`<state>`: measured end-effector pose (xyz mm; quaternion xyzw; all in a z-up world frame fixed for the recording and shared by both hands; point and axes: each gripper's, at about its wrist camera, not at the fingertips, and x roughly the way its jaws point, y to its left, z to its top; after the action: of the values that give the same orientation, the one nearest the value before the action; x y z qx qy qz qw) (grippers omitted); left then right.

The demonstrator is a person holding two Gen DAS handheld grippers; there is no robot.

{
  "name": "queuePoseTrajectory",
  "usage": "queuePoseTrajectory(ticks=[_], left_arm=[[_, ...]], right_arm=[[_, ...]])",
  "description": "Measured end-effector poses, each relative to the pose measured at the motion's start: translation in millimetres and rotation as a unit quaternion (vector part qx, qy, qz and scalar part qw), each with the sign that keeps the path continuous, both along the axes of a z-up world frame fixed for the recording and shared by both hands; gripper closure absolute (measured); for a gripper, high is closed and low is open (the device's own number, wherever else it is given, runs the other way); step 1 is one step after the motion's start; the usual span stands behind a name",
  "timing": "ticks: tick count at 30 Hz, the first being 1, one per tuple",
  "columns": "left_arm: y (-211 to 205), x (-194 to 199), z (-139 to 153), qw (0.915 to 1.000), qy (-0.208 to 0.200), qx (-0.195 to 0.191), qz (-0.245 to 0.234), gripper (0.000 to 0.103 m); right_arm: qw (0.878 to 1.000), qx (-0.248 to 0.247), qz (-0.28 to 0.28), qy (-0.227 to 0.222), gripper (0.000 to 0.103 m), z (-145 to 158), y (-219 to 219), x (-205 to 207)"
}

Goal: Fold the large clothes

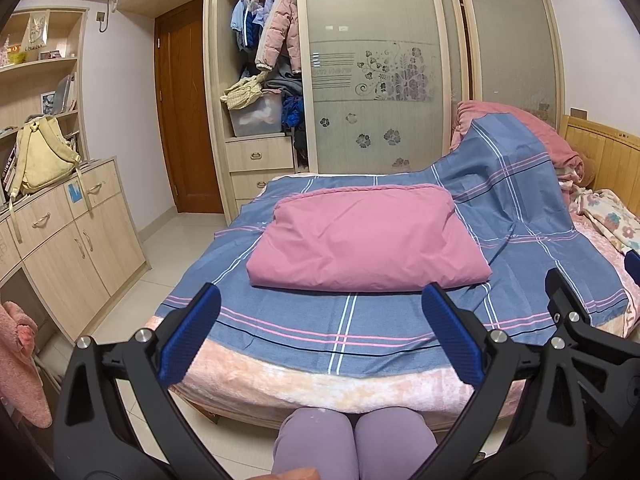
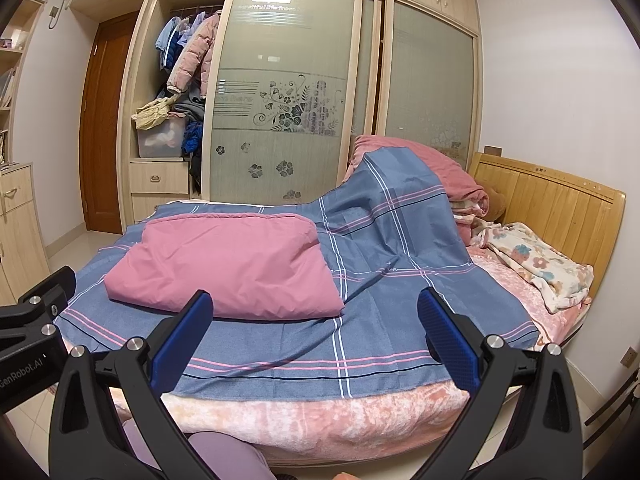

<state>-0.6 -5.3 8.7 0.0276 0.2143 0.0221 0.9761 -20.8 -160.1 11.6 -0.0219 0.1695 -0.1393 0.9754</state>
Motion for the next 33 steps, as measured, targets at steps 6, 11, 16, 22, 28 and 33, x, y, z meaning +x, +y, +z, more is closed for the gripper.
queuePoseTrajectory(ticks=[6,11,16,22,28,33], left_arm=[[1,0,-1,1.0000,0.001,0.003,0.000,0.002],[0,0,-1,1.0000,0.000,0.004,0.000,0.002],[2,-1,-4,1.0000,-0.001,0.007,-0.003,0.002],[5,-2,-4,0.9999,-0.010,0.010,-0.003,0.002],[6,-1,-3,0.9999,-0.010,0.010,-0.006,0.002],[6,0,-4,0.9999,-0.009,0.012,-0.006,0.002]], right_arm=[[1.000,0.001,-0.001,0.002,0.001,-1,2,0],[1.000,0.001,-0.002,0.002,0.001,-2,3,-1],[1.000,0.000,-0.002,0.003,0.001,-2,2,0],[1.000,-0.001,-0.005,0.002,0.001,-2,6,-1],[1.000,-0.002,-0.009,0.002,0.001,-2,11,-2],[1.000,-0.002,-0.012,0.004,0.001,-2,15,-1]])
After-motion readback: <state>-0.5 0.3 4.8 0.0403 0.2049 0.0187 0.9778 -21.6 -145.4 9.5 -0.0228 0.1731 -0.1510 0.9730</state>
